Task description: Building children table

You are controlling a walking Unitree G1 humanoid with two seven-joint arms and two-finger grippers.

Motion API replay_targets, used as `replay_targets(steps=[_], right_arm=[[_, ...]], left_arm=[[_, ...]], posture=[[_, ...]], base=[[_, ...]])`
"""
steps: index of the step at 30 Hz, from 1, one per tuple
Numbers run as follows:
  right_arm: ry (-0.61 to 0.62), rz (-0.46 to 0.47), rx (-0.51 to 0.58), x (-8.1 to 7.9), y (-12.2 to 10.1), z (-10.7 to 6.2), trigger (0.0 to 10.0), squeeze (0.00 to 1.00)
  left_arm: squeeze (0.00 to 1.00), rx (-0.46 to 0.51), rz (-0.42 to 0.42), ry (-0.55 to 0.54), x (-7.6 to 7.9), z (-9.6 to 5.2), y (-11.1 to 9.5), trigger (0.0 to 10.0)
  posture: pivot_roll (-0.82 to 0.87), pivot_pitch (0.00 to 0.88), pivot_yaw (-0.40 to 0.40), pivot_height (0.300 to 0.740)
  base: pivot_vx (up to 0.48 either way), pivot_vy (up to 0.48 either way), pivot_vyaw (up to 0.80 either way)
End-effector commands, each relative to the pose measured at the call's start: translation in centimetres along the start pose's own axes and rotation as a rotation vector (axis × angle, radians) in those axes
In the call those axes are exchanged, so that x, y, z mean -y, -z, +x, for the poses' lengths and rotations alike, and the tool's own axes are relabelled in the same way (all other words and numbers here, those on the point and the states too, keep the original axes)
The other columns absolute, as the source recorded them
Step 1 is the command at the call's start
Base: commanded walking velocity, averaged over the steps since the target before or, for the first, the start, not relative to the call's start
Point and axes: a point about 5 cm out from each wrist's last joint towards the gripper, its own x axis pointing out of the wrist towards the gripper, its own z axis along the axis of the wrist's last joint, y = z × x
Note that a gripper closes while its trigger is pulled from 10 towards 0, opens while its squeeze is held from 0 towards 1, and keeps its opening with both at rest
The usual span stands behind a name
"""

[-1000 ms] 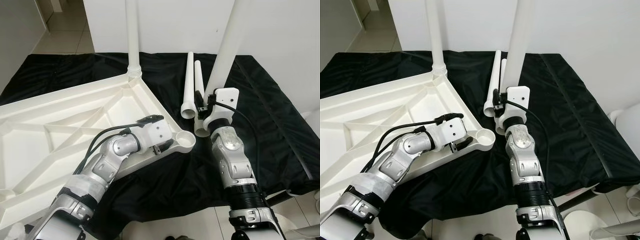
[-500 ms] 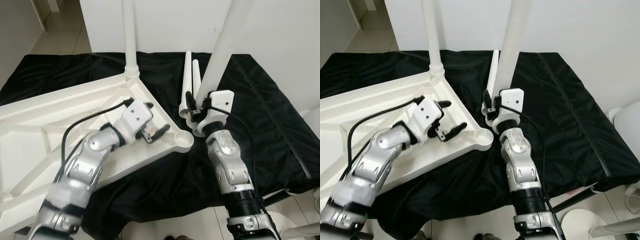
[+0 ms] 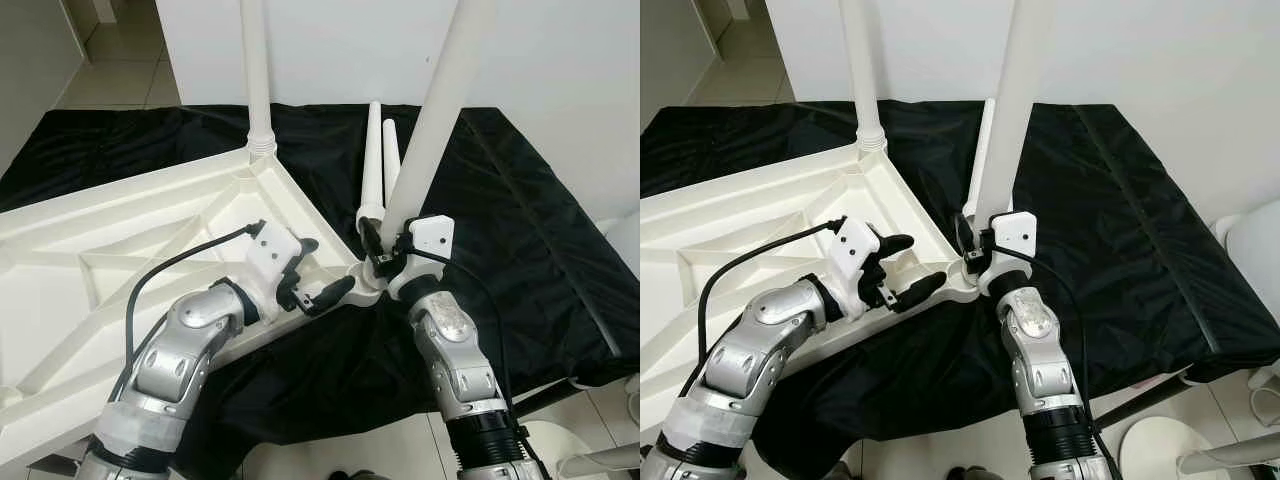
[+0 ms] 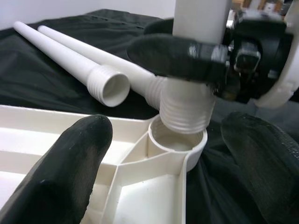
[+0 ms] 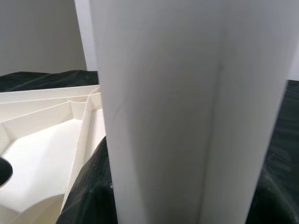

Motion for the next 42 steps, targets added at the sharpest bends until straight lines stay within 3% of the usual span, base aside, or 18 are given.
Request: replay_targets(steps=[1,4,5,9,27,32,34,36,39,42], right_arm=[[-0.023,0.004,-0.06,-0.3,1.3,-0.4,10.0,0.0],[-0.049,-0.007,-0.072,-0.5,1.7,-0.5,10.0,0.0],[-0.091,-0.031,-0.083,-0.9,2.2,-0.6,10.0,0.0],[-0.122,-0.051,-0.088,-1.2,2.5,-0.6,10.0,0.0],[-0.222,-0.09,-0.089,-1.2,3.8,-0.3,10.0,0.0],[-0.211,-0.027,-0.1,-0.9,4.1,-0.2,10.0,0.0],[-0.171,0.076,-0.111,-0.6,4.2,0.0,10.0,0.0],[-0.171,0.076,-0.111,-0.6,4.2,0.0,10.0,0.0],[-0.119,0.184,-0.135,-0.5,4.6,0.2,10.0,0.0],[-0.101,0.207,-0.139,-0.5,4.8,0.2,10.0,0.0]], left_arm=[[0.0,-0.004,-0.015,-0.024,0.2,0.0,0.0,10.0],[0.0,-0.005,0.066,-0.077,-0.1,-0.3,-0.2,10.0],[0.0,-0.025,-0.005,-0.009,0.1,-0.7,0.0,10.0],[0.0,-0.035,-0.043,0.041,0.2,-1.2,0.1,10.0],[0.0,-0.09,-0.082,0.066,0.1,-2.2,0.2,10.0],[0.0,-0.093,-0.081,0.062,0.0,-2.3,0.1,10.0],[0.0,-0.095,-0.078,0.059,-0.1,-2.3,0.0,10.0],[0.0,-0.095,-0.078,0.059,-0.1,-2.3,0.0,10.0],[0.0,-0.099,-0.07,0.054,-0.2,-2.3,-0.1,10.0],[0.0,-0.1,-0.069,0.052,-0.2,-2.4,-0.2,10.0]], posture=[[0.05,0.084,-0.04,0.74],[0.05,0.081,-0.044,0.74],[0.06,0.083,-0.045,0.74],[0.06,0.087,-0.044,0.74],[0.06,0.102,-0.04,0.74],[0.07,0.104,-0.039,0.74],[0.07,0.104,-0.037,0.74],[0.07,0.104,-0.037,0.74],[0.07,0.105,-0.037,0.74],[0.07,0.105,-0.036,0.74]], base=[[0.0,0.0,0.0],[0.0,0.0,0.0],[0.0,0.0,0.0],[0.0,0.0,0.0],[0.0,0.0,0.0],[0.0,0.0,0.0],[0.0,0.0,0.0],[0.0,0.0,0.0],[0.0,0.0,0.0],[0.0,0.0,0.0]])
